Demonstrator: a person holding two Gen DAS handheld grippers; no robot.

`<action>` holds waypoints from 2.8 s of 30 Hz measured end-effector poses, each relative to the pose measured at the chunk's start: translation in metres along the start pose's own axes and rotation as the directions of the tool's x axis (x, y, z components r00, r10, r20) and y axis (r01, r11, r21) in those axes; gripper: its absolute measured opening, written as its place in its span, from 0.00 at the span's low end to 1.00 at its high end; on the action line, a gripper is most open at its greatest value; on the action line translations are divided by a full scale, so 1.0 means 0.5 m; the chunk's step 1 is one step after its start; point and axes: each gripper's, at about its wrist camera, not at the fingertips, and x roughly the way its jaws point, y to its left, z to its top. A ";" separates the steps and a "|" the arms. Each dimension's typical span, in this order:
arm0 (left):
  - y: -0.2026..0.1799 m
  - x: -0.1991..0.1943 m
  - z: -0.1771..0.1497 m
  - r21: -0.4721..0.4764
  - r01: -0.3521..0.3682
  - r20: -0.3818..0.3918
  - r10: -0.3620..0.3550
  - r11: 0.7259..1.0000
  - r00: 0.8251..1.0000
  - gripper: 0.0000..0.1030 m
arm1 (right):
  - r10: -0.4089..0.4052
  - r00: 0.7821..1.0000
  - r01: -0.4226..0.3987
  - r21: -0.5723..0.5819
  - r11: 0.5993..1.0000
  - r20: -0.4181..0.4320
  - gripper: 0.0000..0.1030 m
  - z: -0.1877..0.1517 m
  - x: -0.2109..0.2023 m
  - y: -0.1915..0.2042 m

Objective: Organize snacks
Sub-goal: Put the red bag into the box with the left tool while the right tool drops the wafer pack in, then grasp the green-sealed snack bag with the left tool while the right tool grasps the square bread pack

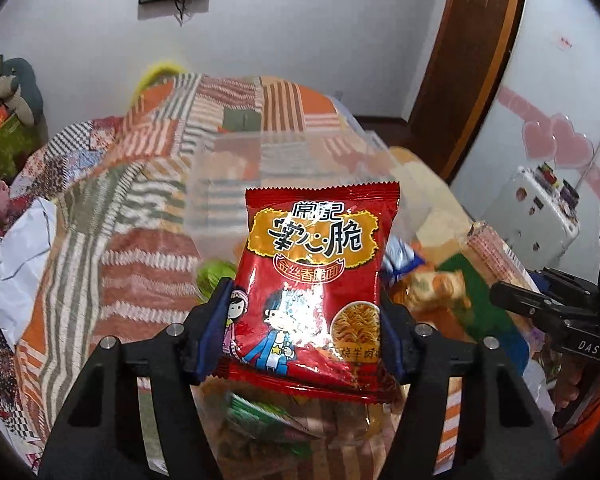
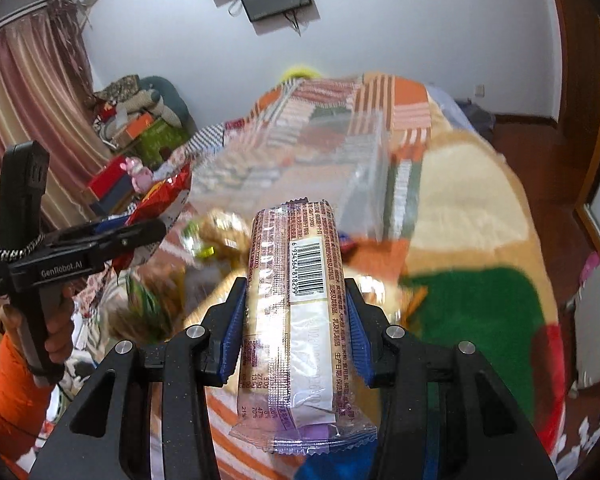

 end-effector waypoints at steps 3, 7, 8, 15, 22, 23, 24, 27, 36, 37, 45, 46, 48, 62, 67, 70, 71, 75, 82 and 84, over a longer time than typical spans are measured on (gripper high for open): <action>0.006 -0.016 0.023 -0.012 -0.012 0.041 0.013 1.000 0.999 0.62 | 0.009 0.999 -0.008 -0.010 1.000 0.049 0.41 0.033 0.003 0.012; 0.018 -0.021 0.060 -0.026 -0.027 0.076 0.029 0.999 0.997 0.62 | 0.019 0.995 -0.017 -0.022 1.000 0.097 0.41 0.072 0.015 0.023; 0.021 -0.021 0.068 -0.028 -0.030 0.079 0.032 0.999 0.996 0.62 | 0.020 0.994 -0.018 -0.022 1.000 0.104 0.41 0.078 0.017 0.024; 0.039 0.008 0.127 -0.031 -0.058 0.081 0.060 0.998 0.995 0.62 | 0.027 0.990 -0.026 -0.013 1.000 0.141 0.41 0.136 0.060 0.027; 0.067 0.077 0.176 -0.032 -0.086 0.031 0.087 0.996 0.996 0.62 | 0.012 0.992 -0.011 -0.012 1.000 0.126 0.41 0.180 0.113 0.021; 0.070 0.088 0.179 -0.030 -0.091 0.020 0.092 0.995 0.996 0.62 | 0.014 0.993 -0.013 -0.007 1.000 0.117 0.41 0.185 0.123 0.019; 0.073 0.101 0.185 -0.032 -0.091 0.009 0.091 0.995 0.996 0.62 | 0.013 0.994 -0.013 -0.004 1.000 0.105 0.41 0.190 0.137 0.015; 0.085 0.138 0.195 -0.047 -0.076 -0.035 0.075 0.996 0.997 0.62 | 0.003 0.997 -0.003 -0.002 1.000 0.076 0.41 0.199 0.163 0.006; 0.104 0.233 0.189 -0.040 -0.098 -0.149 0.091 0.994 0.985 0.62 | -0.026 0.999 0.028 0.048 0.998 -0.043 0.41 0.195 0.253 -0.038; 0.104 0.241 0.187 -0.038 -0.100 -0.158 0.093 0.994 0.983 0.62 | -0.026 0.998 0.028 0.050 0.998 -0.055 0.41 0.192 0.260 -0.040; 0.088 0.265 0.183 0.015 -0.119 -0.182 0.120 0.993 0.976 0.63 | -0.050 0.995 0.052 0.016 0.999 -0.089 0.42 0.189 0.276 -0.028; 0.085 0.265 0.182 0.024 -0.115 -0.180 0.118 0.993 0.977 0.63 | -0.051 0.995 0.053 0.013 0.999 -0.089 0.42 0.190 0.275 -0.027; 0.080 0.260 0.180 0.028 -0.105 -0.180 0.109 0.994 0.978 0.63 | -0.044 0.995 0.046 0.017 0.999 -0.093 0.42 0.193 0.274 -0.028; 0.079 0.088 0.176 -0.011 -0.090 -0.056 0.090 0.996 0.994 0.66 | -0.014 1.000 0.014 -0.027 1.000 0.009 0.49 0.182 0.145 0.018; 0.080 0.009 0.143 -0.017 -0.106 -0.009 0.106 0.994 0.994 0.74 | -0.008 0.999 0.010 -0.041 0.999 0.047 0.55 0.158 0.093 0.039; 0.082 -0.027 0.111 -0.021 -0.115 0.004 0.115 0.993 0.993 0.78 | -0.014 0.998 0.016 -0.045 0.999 0.062 0.57 0.134 0.069 0.051; 0.084 -0.039 0.096 -0.022 -0.122 0.007 0.122 0.992 0.992 0.80 | -0.015 0.998 0.018 -0.047 0.999 0.063 0.58 0.125 0.063 0.054; 0.089 -0.063 0.045 -0.021 -0.148 0.001 0.148 0.989 0.989 0.83 | -0.001 0.999 0.002 -0.031 1.000 0.047 0.61 0.086 0.050 0.059; 0.115 -0.069 -0.064 -0.051 -0.150 -0.076 0.146 0.987 0.986 0.83 | 0.011 0.999 -0.012 -0.014 1.000 -0.036 0.62 0.014 0.067 0.068; 0.123 -0.063 -0.093 -0.060 -0.148 -0.100 0.142 0.987 0.985 0.83 | 0.014 0.998 -0.014 -0.004 1.000 -0.064 0.62 -0.007 0.078 0.069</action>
